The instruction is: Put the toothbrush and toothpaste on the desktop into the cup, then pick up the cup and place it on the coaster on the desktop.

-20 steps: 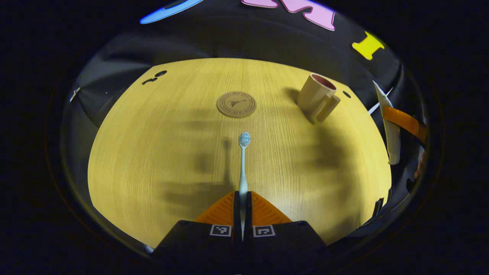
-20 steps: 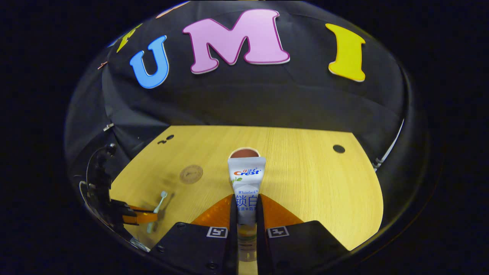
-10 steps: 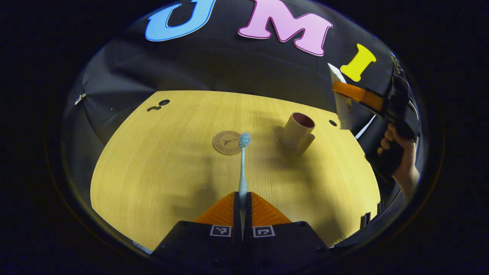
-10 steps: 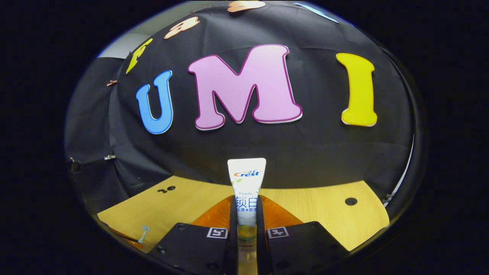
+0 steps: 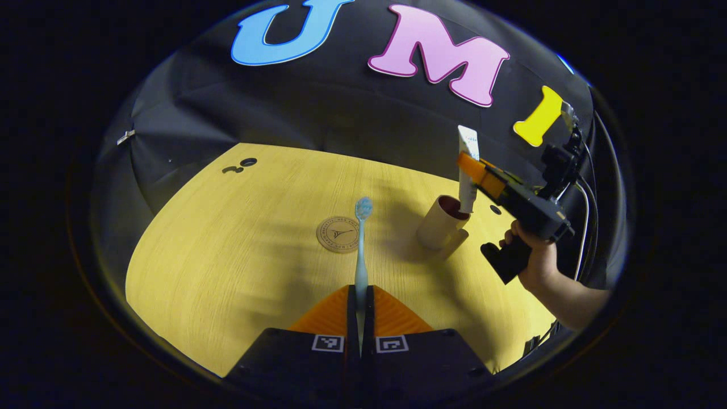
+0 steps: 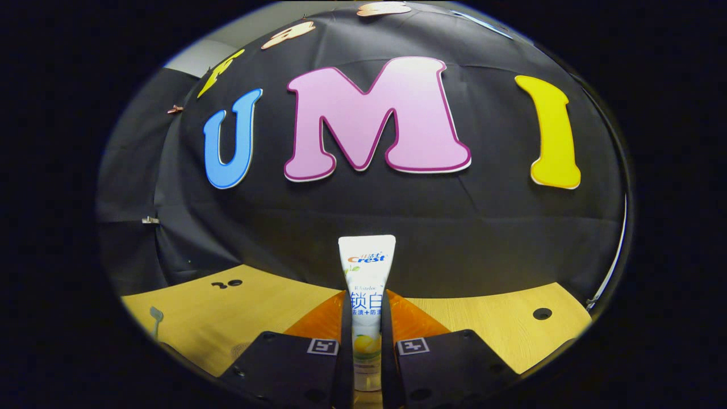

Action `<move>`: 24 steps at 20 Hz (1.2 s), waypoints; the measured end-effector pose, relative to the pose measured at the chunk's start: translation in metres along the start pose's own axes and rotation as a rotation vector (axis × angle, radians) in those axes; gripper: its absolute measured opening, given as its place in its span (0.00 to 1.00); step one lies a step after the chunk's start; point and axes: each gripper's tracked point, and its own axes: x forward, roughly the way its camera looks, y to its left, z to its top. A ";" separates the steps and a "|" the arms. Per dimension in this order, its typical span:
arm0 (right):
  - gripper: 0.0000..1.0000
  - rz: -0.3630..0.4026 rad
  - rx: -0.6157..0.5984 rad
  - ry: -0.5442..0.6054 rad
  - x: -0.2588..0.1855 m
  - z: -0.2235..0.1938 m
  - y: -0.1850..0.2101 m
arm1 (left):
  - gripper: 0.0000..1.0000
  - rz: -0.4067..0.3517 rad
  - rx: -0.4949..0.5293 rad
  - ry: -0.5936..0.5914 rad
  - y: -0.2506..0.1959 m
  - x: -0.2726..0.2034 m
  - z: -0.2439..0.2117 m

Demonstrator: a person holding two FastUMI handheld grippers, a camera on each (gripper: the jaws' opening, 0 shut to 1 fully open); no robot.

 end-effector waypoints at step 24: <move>0.99 -0.170 0.048 0.189 -0.114 -0.048 -0.099 | 0.06 -0.293 0.091 -0.332 -0.160 0.055 0.132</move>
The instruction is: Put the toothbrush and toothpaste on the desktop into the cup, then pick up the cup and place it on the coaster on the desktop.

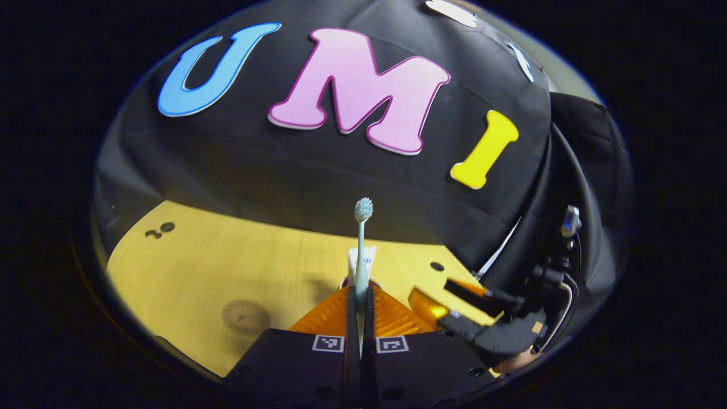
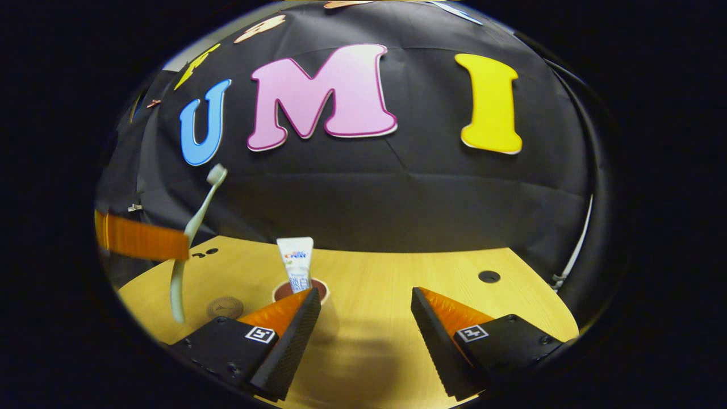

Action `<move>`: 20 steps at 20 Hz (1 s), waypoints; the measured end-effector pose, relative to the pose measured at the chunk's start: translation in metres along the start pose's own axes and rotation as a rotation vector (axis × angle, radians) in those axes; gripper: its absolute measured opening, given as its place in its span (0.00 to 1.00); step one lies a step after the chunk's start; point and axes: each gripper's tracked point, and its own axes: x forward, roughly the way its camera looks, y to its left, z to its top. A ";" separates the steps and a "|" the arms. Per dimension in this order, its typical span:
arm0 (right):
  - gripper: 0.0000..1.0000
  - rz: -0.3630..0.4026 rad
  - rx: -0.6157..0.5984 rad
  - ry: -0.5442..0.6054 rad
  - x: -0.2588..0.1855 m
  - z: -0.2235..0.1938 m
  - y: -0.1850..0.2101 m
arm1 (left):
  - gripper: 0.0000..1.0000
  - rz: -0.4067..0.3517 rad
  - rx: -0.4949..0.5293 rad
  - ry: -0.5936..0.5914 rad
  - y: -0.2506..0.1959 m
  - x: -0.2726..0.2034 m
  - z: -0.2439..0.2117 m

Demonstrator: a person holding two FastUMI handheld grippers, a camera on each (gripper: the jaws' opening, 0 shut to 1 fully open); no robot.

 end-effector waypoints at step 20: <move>0.98 -0.025 0.002 0.086 -0.032 -0.043 -0.026 | 0.26 -0.029 0.199 -0.251 -0.017 0.116 -0.029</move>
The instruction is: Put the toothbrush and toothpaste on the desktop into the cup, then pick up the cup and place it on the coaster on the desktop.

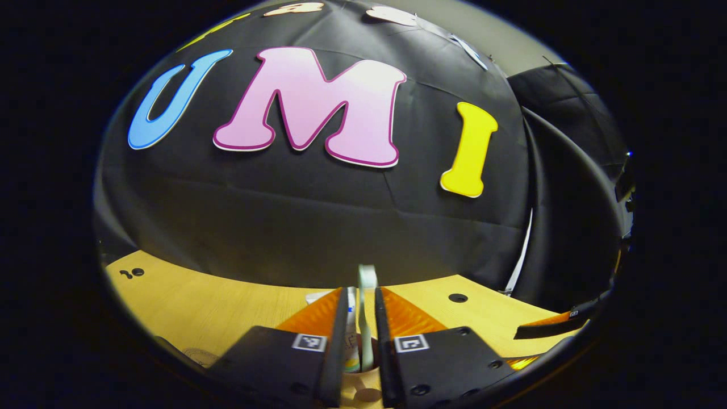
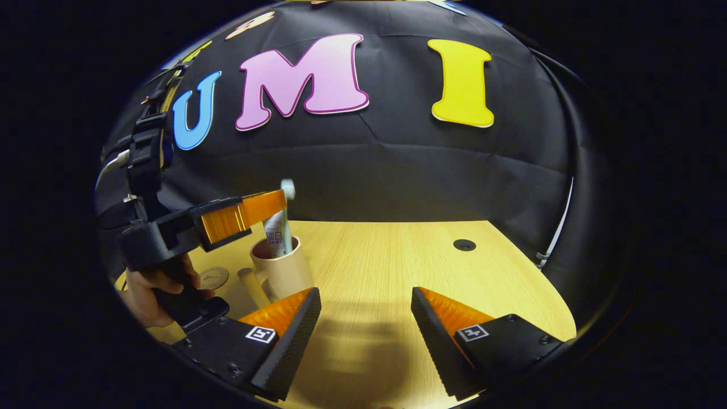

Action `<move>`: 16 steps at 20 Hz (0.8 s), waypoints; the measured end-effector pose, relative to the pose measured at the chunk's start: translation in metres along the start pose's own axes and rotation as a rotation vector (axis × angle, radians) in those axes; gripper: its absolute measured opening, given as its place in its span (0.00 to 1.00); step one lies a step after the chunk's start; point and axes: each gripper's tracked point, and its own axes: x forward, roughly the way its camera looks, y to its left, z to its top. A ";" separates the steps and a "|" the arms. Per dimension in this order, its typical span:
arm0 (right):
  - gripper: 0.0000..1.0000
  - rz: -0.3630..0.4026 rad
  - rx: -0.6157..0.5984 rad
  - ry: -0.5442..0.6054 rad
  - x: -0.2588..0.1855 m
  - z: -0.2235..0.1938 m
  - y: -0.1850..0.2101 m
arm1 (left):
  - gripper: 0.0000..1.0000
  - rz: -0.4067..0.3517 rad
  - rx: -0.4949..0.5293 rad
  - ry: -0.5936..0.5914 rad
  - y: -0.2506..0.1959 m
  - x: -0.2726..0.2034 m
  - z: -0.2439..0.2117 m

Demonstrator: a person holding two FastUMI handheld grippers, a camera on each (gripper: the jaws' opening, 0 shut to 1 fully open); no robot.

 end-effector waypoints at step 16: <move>0.98 0.018 -0.025 0.194 0.024 0.030 0.054 | 0.99 0.179 -0.023 0.168 0.084 -0.188 -0.015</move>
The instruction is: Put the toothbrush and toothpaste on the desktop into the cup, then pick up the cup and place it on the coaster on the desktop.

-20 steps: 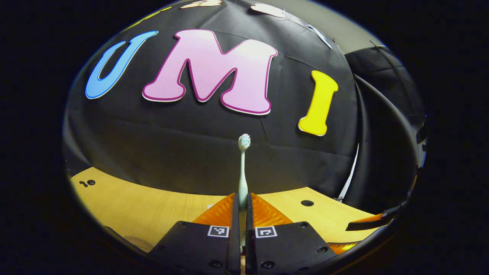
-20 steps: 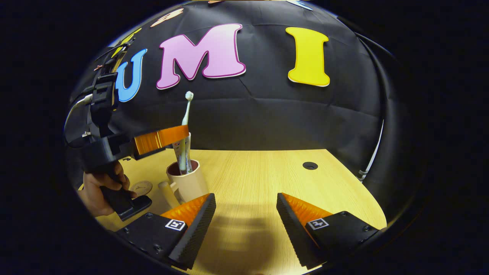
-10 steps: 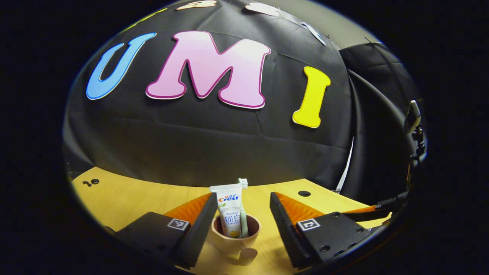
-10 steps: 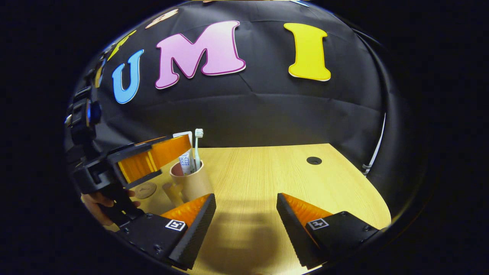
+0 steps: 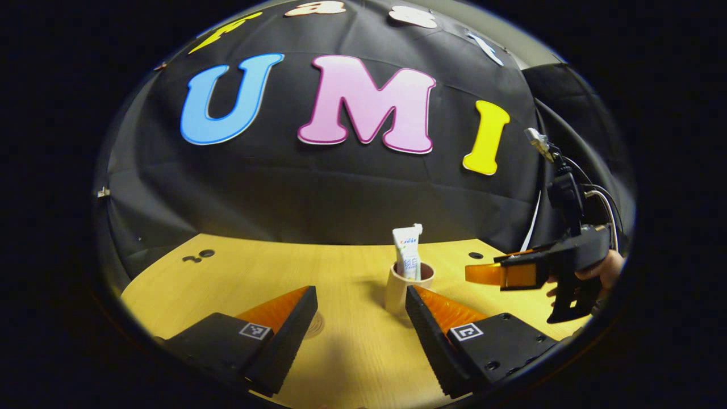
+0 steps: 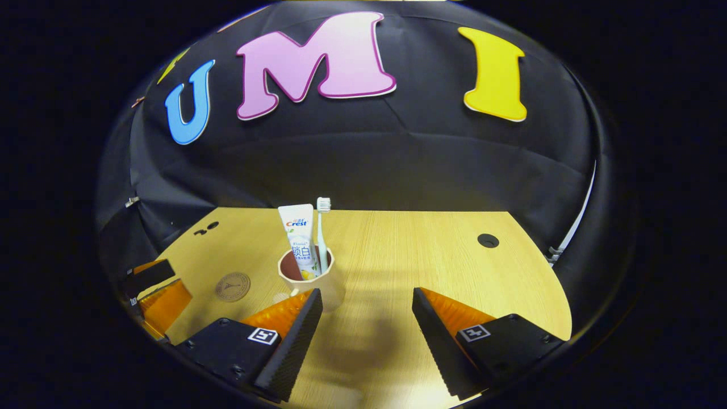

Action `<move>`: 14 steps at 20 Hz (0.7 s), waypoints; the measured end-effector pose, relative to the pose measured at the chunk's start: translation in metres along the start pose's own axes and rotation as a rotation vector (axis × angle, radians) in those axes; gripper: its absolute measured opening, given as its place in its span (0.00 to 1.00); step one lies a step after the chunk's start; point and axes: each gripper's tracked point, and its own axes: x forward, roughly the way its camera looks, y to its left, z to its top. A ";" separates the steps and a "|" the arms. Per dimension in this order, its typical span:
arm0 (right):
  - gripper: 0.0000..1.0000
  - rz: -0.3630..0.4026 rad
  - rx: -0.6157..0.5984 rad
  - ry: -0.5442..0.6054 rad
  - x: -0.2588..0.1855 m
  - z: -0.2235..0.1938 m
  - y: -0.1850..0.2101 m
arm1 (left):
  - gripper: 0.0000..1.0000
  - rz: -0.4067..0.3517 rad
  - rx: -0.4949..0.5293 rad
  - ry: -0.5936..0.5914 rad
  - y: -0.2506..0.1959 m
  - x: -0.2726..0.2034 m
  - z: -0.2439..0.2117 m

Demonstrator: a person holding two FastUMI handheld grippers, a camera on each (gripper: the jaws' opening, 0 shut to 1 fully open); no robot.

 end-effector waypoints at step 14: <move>0.98 0.076 -0.001 0.457 0.036 -0.033 0.080 | 0.98 0.107 -0.162 0.145 0.103 -0.089 -0.053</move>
